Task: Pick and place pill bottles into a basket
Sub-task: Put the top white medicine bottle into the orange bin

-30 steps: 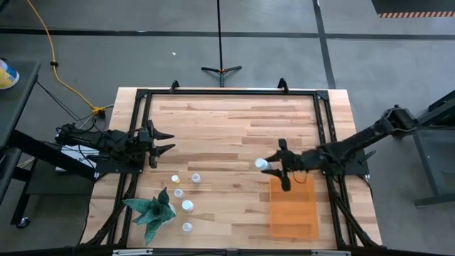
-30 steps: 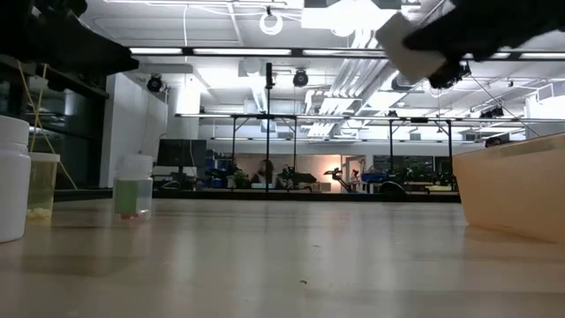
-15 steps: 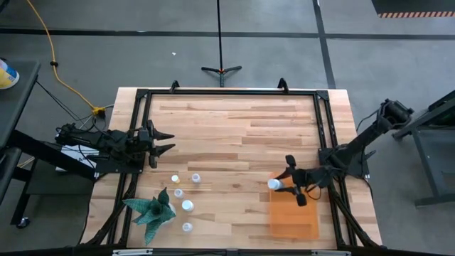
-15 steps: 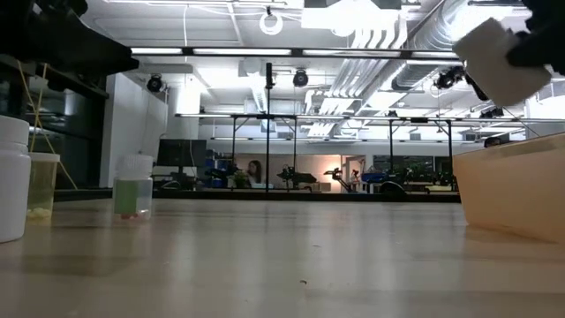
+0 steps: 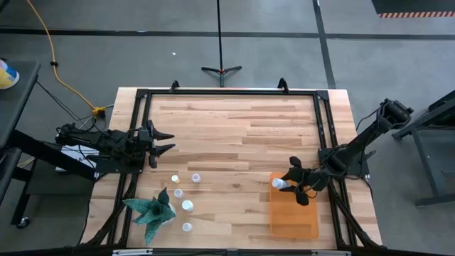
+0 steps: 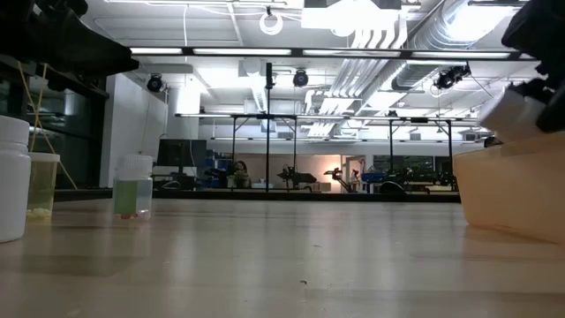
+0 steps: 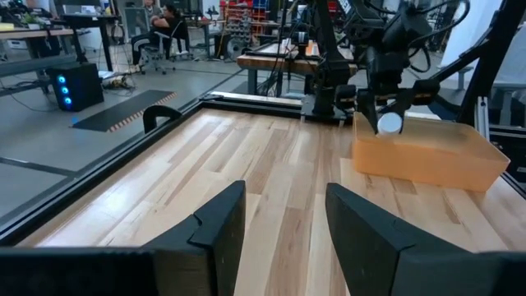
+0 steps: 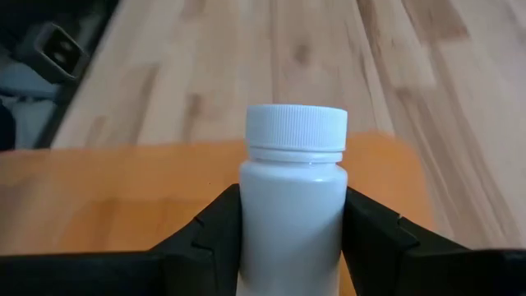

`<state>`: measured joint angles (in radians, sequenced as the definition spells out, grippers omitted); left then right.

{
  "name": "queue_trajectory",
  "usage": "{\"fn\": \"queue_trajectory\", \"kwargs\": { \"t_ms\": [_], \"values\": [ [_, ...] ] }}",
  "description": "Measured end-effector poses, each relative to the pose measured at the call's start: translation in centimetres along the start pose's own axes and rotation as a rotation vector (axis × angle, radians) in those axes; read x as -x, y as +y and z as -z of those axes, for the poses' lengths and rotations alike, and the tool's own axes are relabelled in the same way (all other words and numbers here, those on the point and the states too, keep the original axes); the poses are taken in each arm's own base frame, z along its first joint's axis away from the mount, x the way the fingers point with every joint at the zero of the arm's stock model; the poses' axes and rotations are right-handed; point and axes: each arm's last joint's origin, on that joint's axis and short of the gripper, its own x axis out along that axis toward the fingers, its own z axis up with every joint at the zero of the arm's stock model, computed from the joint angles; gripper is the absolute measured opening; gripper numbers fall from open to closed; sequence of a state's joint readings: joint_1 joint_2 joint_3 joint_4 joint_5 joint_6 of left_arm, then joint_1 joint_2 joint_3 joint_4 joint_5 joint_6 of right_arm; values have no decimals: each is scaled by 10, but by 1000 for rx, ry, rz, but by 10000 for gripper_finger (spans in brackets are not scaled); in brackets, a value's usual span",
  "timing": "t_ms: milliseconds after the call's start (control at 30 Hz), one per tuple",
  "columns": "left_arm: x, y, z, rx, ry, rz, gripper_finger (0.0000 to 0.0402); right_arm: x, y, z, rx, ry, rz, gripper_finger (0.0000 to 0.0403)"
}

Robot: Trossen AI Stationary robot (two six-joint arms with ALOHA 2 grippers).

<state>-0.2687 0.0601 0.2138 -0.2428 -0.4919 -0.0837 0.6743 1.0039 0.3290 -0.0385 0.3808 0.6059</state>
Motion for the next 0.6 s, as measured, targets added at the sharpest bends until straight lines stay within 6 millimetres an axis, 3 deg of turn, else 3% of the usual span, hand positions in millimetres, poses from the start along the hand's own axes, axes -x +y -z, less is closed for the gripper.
{"fn": "queue_trajectory", "kwargs": {
  "t_ms": [433,600],
  "values": [
    [0,0,0,-2,4,0,202,-4,-13,2,-96,122,13,162],
    [0,0,2,-9,17,-1,202,-5,-14,2,-118,128,17,190]
  ]
}}
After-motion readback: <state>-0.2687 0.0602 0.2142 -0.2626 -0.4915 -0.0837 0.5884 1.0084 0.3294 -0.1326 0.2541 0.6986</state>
